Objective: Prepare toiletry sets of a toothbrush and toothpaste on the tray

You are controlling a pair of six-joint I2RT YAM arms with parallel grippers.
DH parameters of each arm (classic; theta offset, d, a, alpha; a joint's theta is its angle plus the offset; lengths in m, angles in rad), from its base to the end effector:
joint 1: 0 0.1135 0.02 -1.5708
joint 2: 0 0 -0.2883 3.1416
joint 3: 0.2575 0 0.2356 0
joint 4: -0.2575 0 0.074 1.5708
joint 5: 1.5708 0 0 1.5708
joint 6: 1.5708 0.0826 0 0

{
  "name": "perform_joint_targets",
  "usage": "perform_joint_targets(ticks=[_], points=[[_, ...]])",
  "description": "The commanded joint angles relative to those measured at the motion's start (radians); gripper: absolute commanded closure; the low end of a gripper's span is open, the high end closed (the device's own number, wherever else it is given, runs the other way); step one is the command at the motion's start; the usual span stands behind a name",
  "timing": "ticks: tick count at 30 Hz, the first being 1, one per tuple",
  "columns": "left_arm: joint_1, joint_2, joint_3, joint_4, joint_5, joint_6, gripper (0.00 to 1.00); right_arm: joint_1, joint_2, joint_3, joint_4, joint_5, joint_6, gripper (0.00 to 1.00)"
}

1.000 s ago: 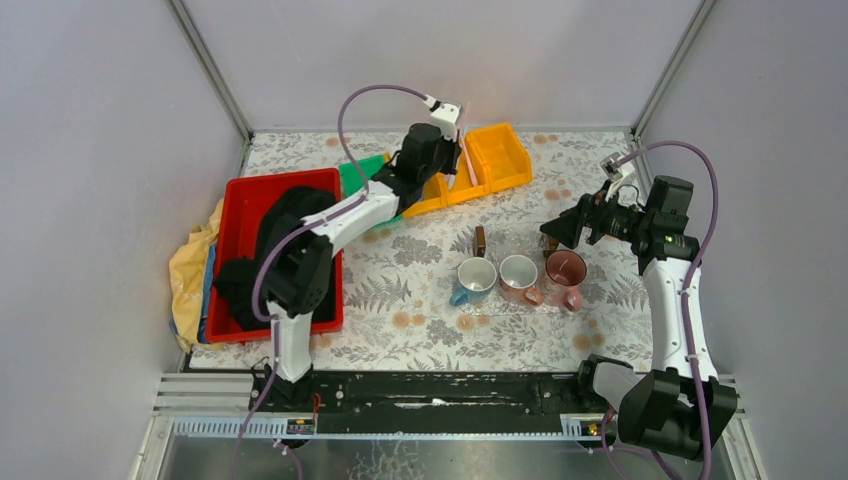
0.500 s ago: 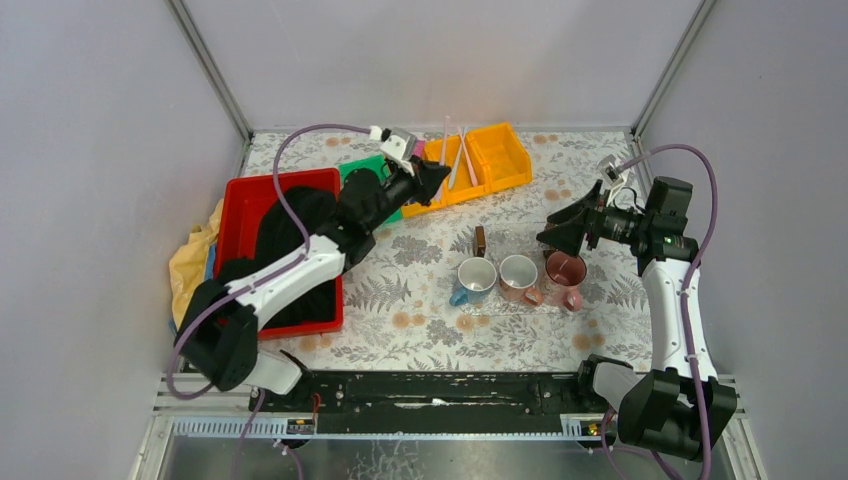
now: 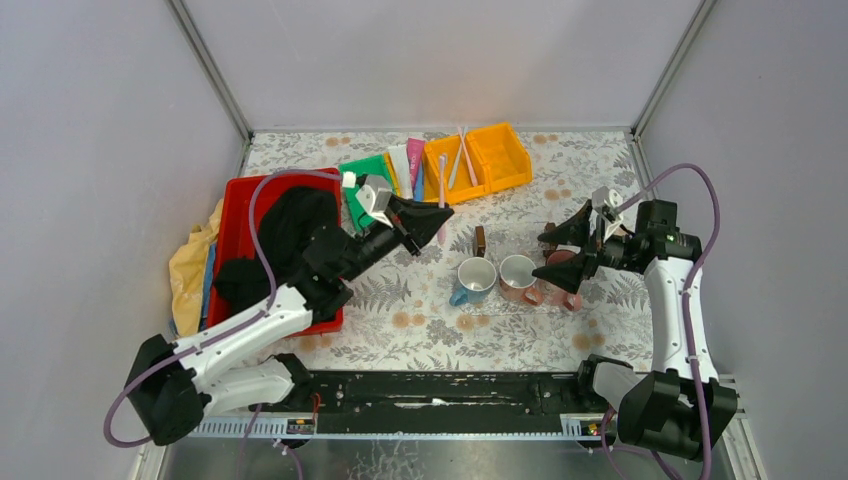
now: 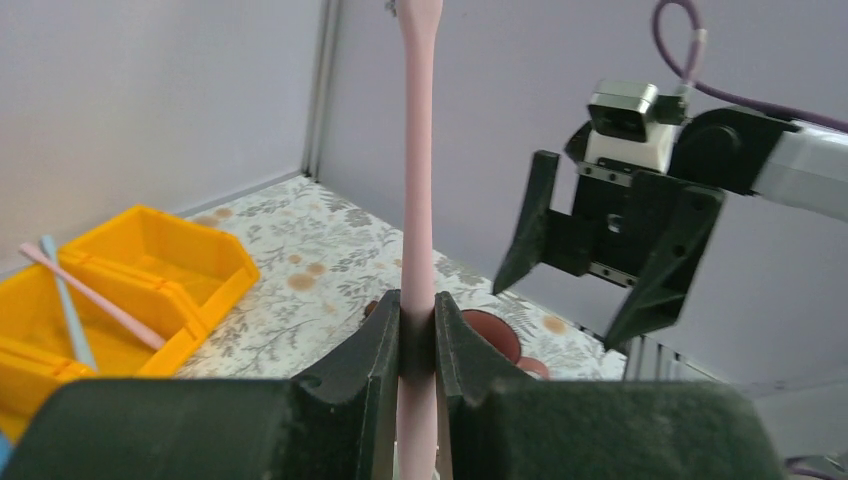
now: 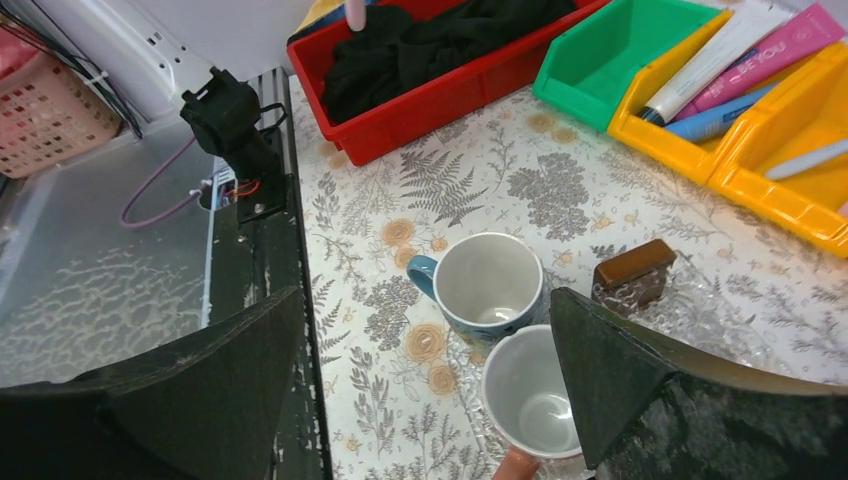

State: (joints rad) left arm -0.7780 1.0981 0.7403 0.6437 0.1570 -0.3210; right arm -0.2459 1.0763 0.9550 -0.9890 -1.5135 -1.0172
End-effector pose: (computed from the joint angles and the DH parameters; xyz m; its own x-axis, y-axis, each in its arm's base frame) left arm 0.1850 -0.2004 0.3905 -0.0618 -0.3766 -0.9243 0.8226 0.5053 -0.2609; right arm 0.1671 0.0431 0.3287 -0.1026 -0.0245 -0.9944 -0.9580 0.2715 0.0922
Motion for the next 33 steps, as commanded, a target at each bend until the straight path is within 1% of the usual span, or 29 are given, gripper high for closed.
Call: perform_joint_targets(ticks=[1,4,8,10,16,22,27,33], points=[[-0.064,-0.073,-0.045,0.062,-0.068,0.013,1.0,0.008,-0.001,0.082,-0.129,-0.119,-0.173,0.0],[-0.102,-0.125,-0.092,0.079,-0.092,0.013,1.0,0.033,-0.005,0.112,-0.184,-0.082,-0.227,0.01],[-0.152,-0.189,-0.155,0.105,-0.104,0.001,1.0,0.094,-0.019,0.152,-0.309,-0.017,-0.374,0.01],[-0.18,-0.211,-0.173,0.103,-0.124,0.016,1.0,0.129,-0.02,0.171,-0.321,0.0,-0.376,0.01],[-0.279,-0.236,-0.197,0.082,-0.216,0.09,1.0,0.222,-0.011,0.21,-0.308,0.024,-0.341,0.01],[-0.371,-0.229,-0.213,0.085,-0.324,0.16,1.0,0.254,-0.006,0.254,-0.262,0.055,-0.263,0.01],[-0.423,-0.202,-0.225,0.109,-0.393,0.18,1.0,0.273,0.004,0.289,-0.225,0.075,-0.208,0.01],[-0.45,-0.175,-0.25,0.162,-0.45,0.173,1.0,0.326,0.005,0.301,-0.134,0.097,-0.091,0.01]])
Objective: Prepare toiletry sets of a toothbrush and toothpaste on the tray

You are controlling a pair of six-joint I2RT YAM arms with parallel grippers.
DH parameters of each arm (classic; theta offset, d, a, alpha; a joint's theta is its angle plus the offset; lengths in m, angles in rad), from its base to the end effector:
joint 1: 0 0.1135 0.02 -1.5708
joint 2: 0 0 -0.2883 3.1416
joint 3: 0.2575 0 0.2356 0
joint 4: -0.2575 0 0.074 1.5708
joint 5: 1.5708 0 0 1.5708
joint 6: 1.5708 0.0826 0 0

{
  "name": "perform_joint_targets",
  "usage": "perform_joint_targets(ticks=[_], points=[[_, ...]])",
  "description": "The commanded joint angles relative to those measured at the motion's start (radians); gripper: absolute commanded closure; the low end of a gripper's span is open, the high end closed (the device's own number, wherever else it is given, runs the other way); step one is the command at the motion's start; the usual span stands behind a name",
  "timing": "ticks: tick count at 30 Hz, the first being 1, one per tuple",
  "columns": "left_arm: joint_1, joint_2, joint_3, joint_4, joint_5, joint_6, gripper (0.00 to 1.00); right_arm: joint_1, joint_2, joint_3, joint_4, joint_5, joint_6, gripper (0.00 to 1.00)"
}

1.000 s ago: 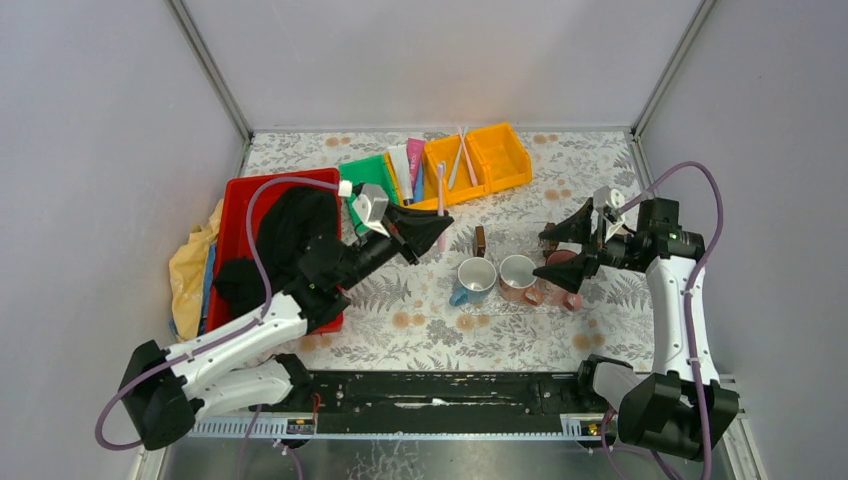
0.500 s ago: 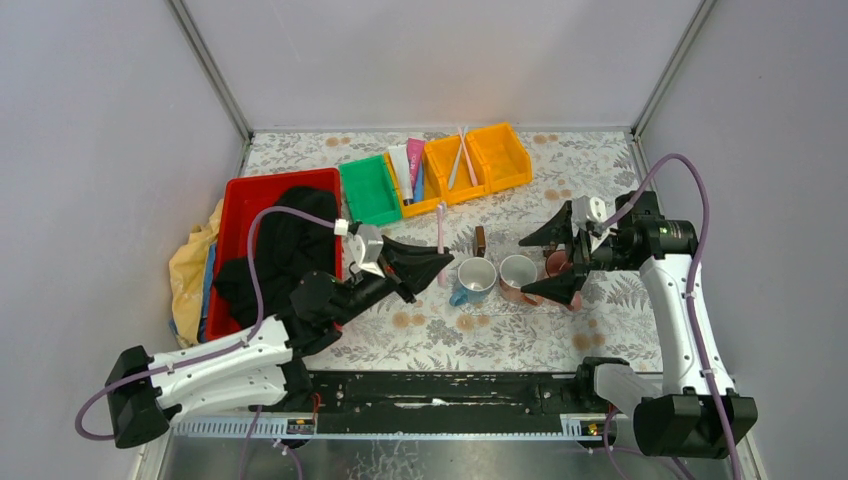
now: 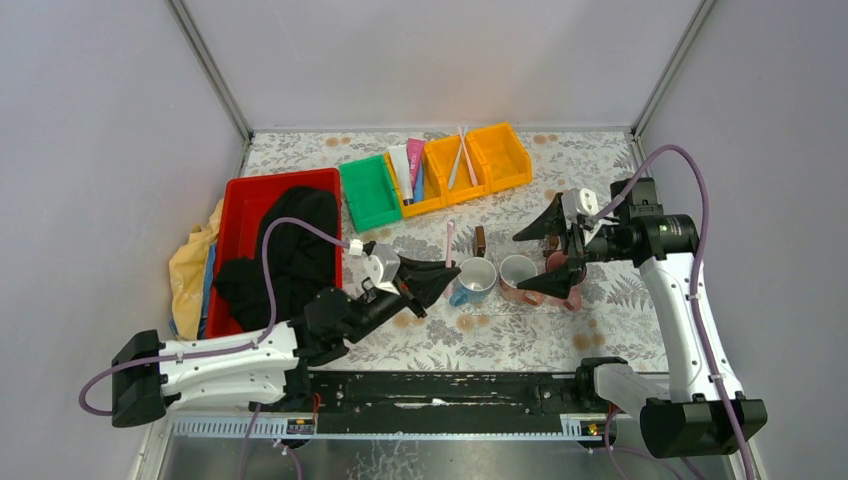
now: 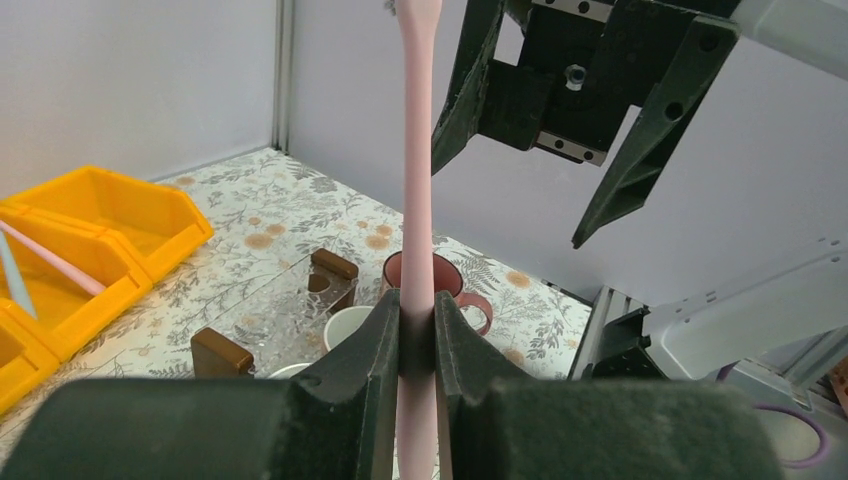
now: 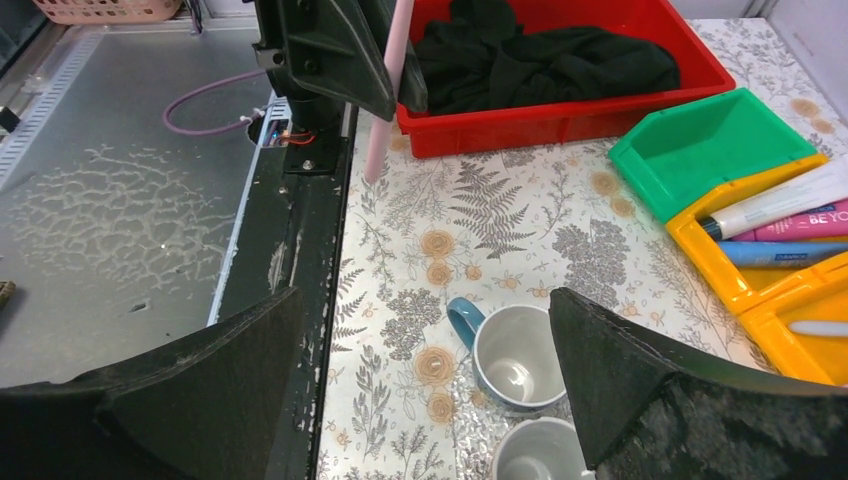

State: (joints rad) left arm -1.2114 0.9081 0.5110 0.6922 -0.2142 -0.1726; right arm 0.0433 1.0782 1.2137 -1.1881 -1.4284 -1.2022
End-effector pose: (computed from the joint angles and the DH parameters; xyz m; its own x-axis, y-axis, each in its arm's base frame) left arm 0.0952 -0.2035 0.3530 -0.0440 -0.3599 -0.9319 0.8482 0.4794 -0.2252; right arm 0.1401 0.0879 0.3833 0.1500 -0.1260 -0.9806 -0.9883 0.0084 -0.1522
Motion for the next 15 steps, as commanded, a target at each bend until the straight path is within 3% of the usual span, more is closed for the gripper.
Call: perform_joint_targets(ticks=[1,12,15], points=[[-0.019,0.022,-0.022,0.12,-0.083,0.024,1.0,0.045,0.005,0.043,0.074,0.012,0.106,0.01],[-0.044,0.098,0.001,0.153,-0.042,0.031,1.0,0.171,0.057,0.088,0.266,0.071,0.368,0.0],[-0.048,0.127,0.012,0.159,-0.021,0.024,1.0,0.216,0.077,0.114,0.31,0.095,0.428,0.05]])
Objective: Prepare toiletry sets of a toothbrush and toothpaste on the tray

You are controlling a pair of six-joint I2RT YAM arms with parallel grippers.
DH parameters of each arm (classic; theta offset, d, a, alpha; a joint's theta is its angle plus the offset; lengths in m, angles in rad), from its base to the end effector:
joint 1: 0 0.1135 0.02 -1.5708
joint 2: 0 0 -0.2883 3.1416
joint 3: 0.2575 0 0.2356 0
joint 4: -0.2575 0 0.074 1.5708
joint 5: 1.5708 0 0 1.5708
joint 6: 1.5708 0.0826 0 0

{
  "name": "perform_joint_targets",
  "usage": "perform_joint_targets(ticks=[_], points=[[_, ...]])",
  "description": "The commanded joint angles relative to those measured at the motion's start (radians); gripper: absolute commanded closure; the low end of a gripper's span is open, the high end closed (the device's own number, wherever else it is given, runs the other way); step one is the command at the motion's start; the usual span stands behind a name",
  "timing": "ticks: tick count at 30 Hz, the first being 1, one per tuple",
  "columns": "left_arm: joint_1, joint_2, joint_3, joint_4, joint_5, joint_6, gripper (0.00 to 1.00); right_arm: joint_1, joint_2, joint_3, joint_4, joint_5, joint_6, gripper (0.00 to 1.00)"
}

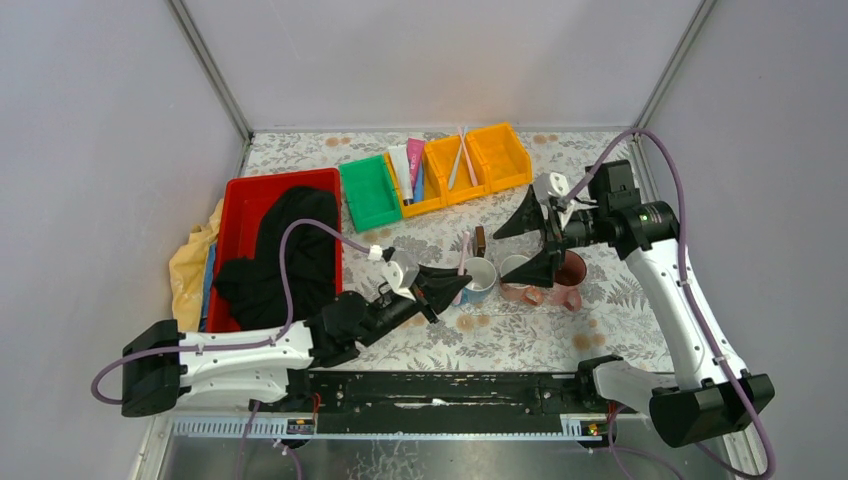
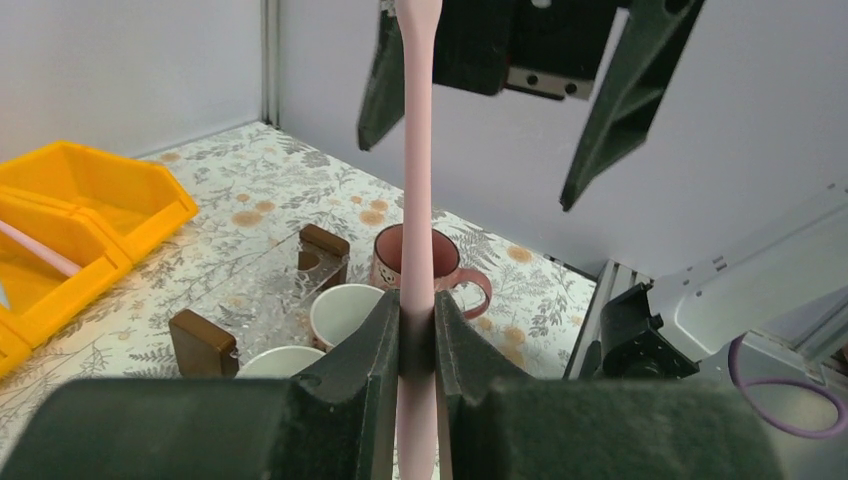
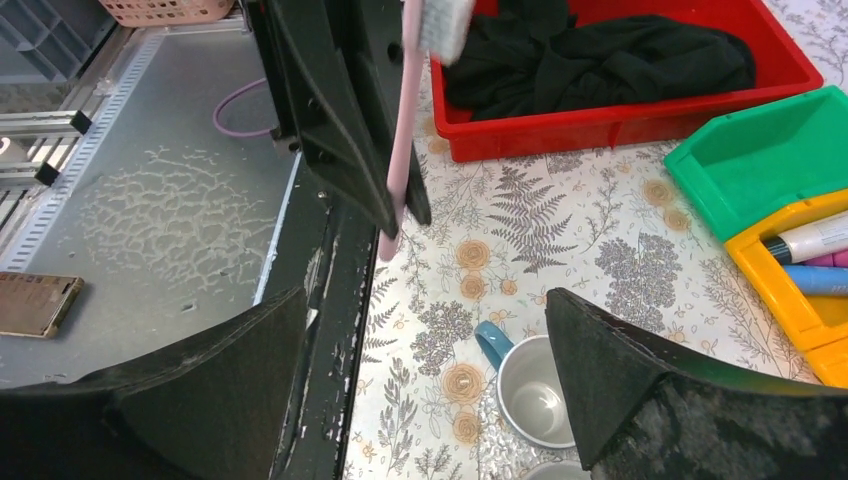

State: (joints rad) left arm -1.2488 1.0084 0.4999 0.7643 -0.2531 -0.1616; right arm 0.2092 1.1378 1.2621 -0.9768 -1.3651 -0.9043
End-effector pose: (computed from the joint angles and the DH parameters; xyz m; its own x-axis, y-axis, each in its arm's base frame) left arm 0.0967 -0.2244 0.3378 -0.0564 -0.3232 -0.9447 0.8436 0.4906 -0.2182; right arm 0.1568 0.1160 0.3946 0.0733 -0.1485 -0.9862 -0.9947 -0.0821 -0.0616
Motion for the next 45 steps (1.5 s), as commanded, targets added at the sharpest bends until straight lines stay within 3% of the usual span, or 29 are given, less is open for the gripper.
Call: perform_joint_targets(ticks=[1,15,19,25,28,31,33,38,41,45], points=[[-0.01,0.04,0.027,0.089,0.026,0.011,1.0,0.063,0.024,0.072,0.108,0.036,0.145,0.08],[-0.011,0.143,0.09,0.068,0.07,0.014,1.0,0.178,0.05,0.009,0.221,0.039,0.264,0.36],[-0.01,0.156,0.103,0.062,0.077,0.017,1.0,0.186,0.053,0.003,0.222,0.033,0.263,0.53],[-0.011,0.156,0.106,0.06,0.073,0.016,1.0,0.187,0.045,0.0,0.22,0.031,0.263,0.9],[-0.011,0.149,0.099,0.057,0.058,0.006,0.81,0.186,0.042,-0.004,0.216,0.025,0.263,1.0],[-0.01,0.131,0.079,0.063,0.048,-0.013,0.42,0.182,0.038,-0.014,0.222,0.023,0.262,1.0],[-0.01,0.117,0.056,0.077,0.05,-0.02,0.27,0.166,0.035,-0.025,0.241,0.018,0.274,1.0],[-0.009,0.068,0.024,-0.004,0.033,-0.021,0.12,0.108,0.027,-0.056,0.333,0.02,0.338,1.0],[-0.009,0.028,0.021,-0.119,-0.003,0.004,0.05,0.1,0.026,-0.076,0.382,0.104,0.357,1.0],[-0.003,-0.01,0.04,-0.308,-0.111,0.026,0.02,0.1,0.032,-0.113,0.454,0.235,0.381,1.0]])
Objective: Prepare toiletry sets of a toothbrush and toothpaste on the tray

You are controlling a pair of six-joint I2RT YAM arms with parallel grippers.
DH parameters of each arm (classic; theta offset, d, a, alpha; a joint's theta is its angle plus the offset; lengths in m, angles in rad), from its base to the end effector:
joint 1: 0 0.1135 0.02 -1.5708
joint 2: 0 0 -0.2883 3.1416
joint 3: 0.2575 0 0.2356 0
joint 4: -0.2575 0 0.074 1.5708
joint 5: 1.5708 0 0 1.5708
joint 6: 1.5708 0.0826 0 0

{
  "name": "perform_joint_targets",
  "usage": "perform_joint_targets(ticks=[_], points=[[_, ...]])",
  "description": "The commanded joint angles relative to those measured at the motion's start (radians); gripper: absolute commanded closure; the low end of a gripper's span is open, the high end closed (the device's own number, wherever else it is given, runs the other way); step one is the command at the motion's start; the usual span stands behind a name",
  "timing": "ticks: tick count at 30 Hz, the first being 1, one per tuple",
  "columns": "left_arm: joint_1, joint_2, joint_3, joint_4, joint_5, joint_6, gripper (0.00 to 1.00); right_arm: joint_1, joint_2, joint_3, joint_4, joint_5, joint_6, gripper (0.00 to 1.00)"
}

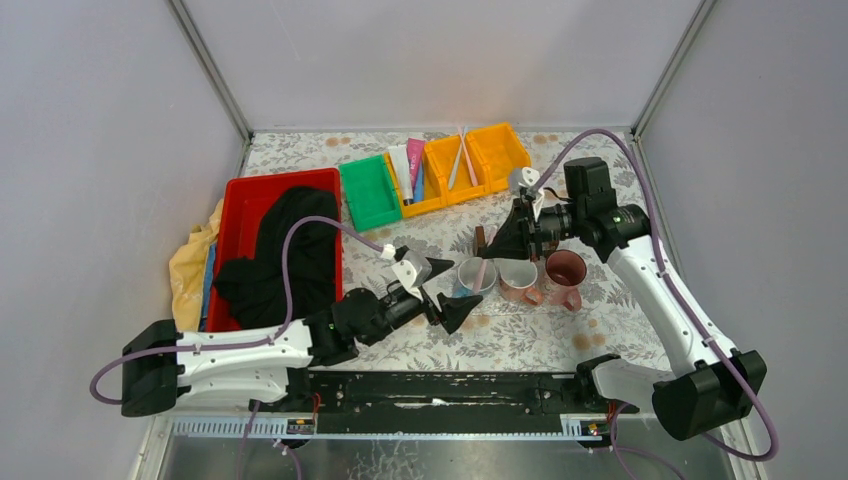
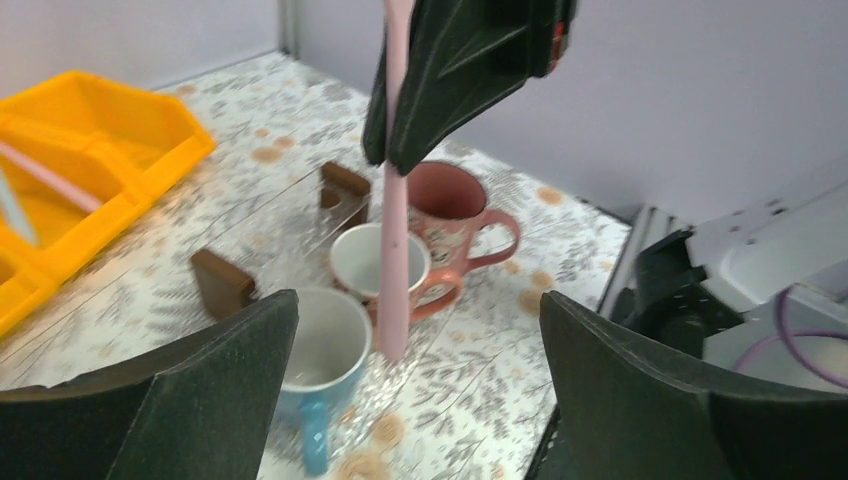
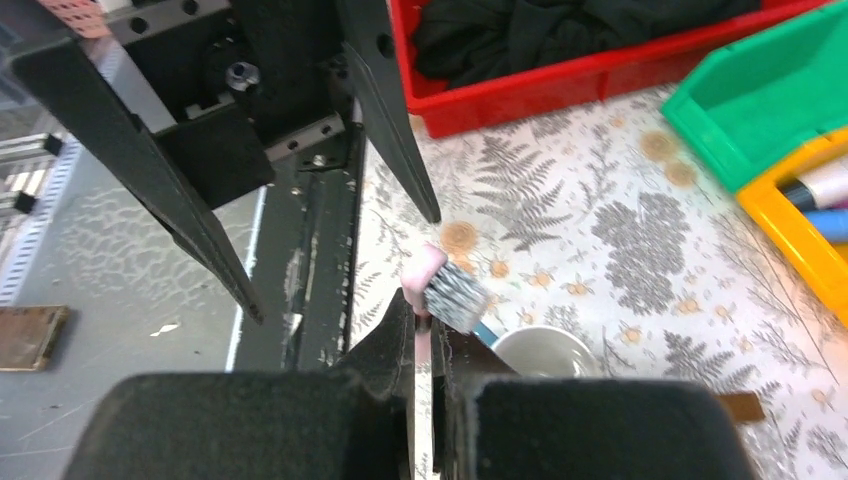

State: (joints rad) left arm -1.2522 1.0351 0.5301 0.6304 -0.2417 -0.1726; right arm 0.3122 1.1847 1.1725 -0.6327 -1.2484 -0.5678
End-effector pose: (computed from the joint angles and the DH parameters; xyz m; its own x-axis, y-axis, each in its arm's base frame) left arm 0.0984 -0.2353 0.3230 -0.1070 -0.2080 -0.9723 0.8418 0.5014 -0.1999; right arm 0.1853 0.1421 0.3776 -0.0420 -0.1926 -0.9804 -0.9978 -0.0414 0.0509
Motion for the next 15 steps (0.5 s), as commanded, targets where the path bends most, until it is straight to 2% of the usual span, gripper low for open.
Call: perform_joint_targets(ticks=[1,7,15], points=[[0.005,-0.047,0.011,-0.207,-0.145,0.041,0.02,-0.002,-0.012,-0.032,0.134,0.141,0.058,1.0],[0.012,-0.058,0.006,-0.298,-0.233,0.041,0.0,0.002,0.015,-0.079,0.274,0.228,0.136,1.0],[0.025,-0.028,-0.018,-0.258,-0.251,0.007,0.0,0.027,0.051,-0.116,0.358,0.349,0.167,0.99]])
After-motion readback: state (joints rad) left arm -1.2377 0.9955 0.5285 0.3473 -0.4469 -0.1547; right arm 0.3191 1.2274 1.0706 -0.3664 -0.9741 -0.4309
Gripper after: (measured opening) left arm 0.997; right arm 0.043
